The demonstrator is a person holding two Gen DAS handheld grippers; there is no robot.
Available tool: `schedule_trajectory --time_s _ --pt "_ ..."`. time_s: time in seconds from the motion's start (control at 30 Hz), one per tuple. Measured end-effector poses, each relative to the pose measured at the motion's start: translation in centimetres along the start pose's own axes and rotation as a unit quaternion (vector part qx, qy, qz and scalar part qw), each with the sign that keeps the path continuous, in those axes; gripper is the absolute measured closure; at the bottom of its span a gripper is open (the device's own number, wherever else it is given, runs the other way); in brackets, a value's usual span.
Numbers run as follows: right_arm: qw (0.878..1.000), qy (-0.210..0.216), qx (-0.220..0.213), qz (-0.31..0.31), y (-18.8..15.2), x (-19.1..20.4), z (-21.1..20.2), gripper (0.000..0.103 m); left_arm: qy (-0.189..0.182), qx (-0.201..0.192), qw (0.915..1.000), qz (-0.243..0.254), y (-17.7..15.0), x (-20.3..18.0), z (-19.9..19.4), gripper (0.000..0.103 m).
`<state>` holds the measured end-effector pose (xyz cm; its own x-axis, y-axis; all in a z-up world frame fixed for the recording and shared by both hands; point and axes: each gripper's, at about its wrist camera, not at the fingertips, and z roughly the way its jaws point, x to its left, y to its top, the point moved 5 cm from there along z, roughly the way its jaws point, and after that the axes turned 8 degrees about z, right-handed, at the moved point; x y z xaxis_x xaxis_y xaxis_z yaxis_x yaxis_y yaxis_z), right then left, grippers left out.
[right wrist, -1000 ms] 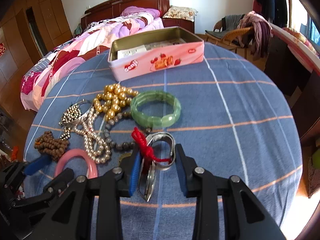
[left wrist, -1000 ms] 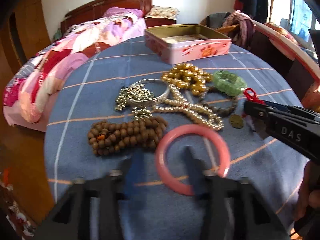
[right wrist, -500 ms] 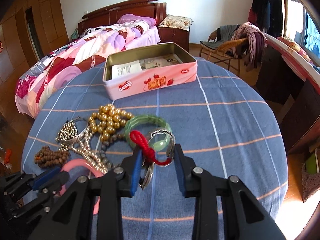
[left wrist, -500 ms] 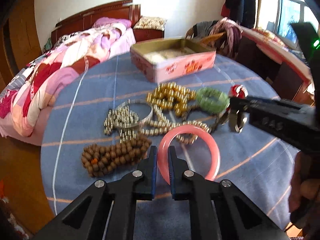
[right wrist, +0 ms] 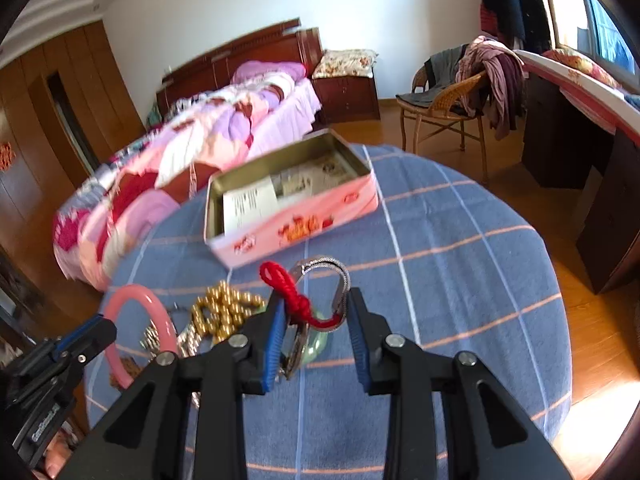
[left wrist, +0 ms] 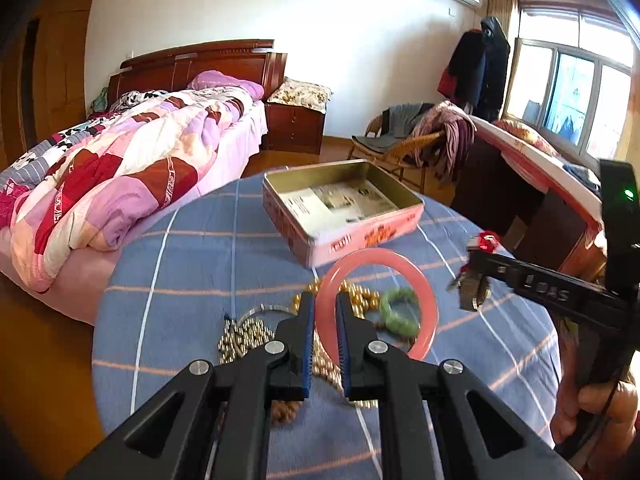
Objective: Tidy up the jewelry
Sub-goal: 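Lift the pink bangle with left gripper while right lifts the red tassel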
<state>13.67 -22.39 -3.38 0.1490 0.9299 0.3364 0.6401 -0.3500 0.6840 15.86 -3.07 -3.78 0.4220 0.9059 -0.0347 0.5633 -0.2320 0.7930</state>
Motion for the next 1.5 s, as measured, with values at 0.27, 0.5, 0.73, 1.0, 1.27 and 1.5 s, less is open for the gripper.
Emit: schedule_trajectory --time_s 0.27,0.5,0.73,1.0,1.27,1.5 --pt "1.0 0.018 -0.019 0.014 2.4 -0.6 1.1 0.069 0.004 -0.002 0.9998 -0.019 2.1 0.9 3.0 0.094" --pt "0.997 0.051 -0.053 0.029 6.3 -0.2 2.4 0.069 0.001 -0.016 0.999 -0.041 5.0 2.1 6.1 0.094" --pt "0.991 0.117 -0.048 0.052 8.8 0.7 5.4 0.069 0.012 -0.016 0.9988 -0.045 7.5 2.8 9.7 0.093" --pt "0.995 0.097 0.007 0.024 6.3 -0.5 4.9 0.069 0.015 -0.01 0.9993 -0.034 7.1 2.8 10.2 0.094" --pt "0.996 0.061 0.071 0.017 1.8 -3.5 5.6 0.063 0.018 -0.015 0.9994 -0.027 7.2 2.1 9.3 0.093" --pt "0.999 0.046 0.029 -0.002 3.3 -3.5 3.6 0.085 0.023 -0.027 0.9992 -0.02 7.6 1.7 8.0 0.093"
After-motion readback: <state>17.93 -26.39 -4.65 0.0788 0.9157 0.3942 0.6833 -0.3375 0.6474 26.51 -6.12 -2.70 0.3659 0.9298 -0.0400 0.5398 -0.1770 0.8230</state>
